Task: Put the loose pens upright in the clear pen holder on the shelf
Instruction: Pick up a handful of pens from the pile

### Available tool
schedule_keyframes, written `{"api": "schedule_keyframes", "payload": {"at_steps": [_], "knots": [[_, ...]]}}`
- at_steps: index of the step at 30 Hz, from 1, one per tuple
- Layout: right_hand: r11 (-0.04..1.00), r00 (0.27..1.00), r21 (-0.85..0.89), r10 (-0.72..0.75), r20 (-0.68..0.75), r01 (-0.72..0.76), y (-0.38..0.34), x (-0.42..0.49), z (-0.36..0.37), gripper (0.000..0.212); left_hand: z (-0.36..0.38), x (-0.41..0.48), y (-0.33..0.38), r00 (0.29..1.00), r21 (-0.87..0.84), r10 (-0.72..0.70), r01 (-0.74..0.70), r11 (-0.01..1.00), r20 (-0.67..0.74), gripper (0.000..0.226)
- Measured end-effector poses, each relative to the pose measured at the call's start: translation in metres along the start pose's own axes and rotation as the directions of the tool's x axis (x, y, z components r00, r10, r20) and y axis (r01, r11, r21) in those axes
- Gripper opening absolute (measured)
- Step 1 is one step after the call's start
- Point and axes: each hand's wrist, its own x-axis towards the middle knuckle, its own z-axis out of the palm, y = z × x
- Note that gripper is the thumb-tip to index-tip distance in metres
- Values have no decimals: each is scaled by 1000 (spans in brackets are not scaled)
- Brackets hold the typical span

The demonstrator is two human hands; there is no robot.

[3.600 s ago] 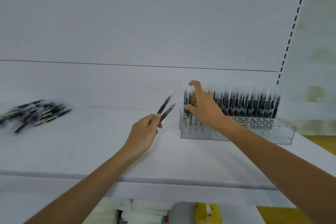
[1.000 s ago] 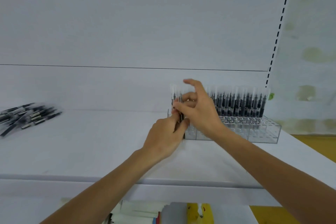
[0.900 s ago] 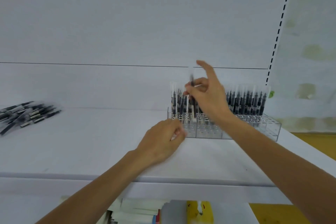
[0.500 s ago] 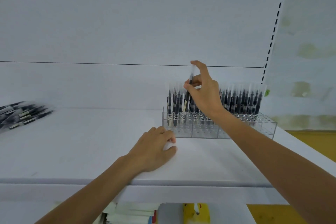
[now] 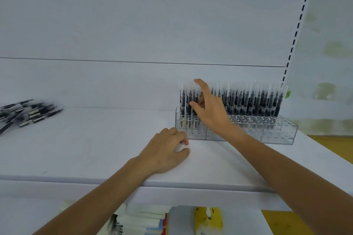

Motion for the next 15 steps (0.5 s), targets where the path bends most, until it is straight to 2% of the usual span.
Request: {"api": "schedule_keyframes", "payload": {"at_steps": [5,15], "knots": [[997,1000,76,-9,-12,10,-4,-3,1,55,0,-1,1,1000,13,-4,4,1000,-7,24],[994,999,101,-51,-10,52,4,-1,2,49,0,-1,2,1000,26,-4,4,1000,-6,25]]}}
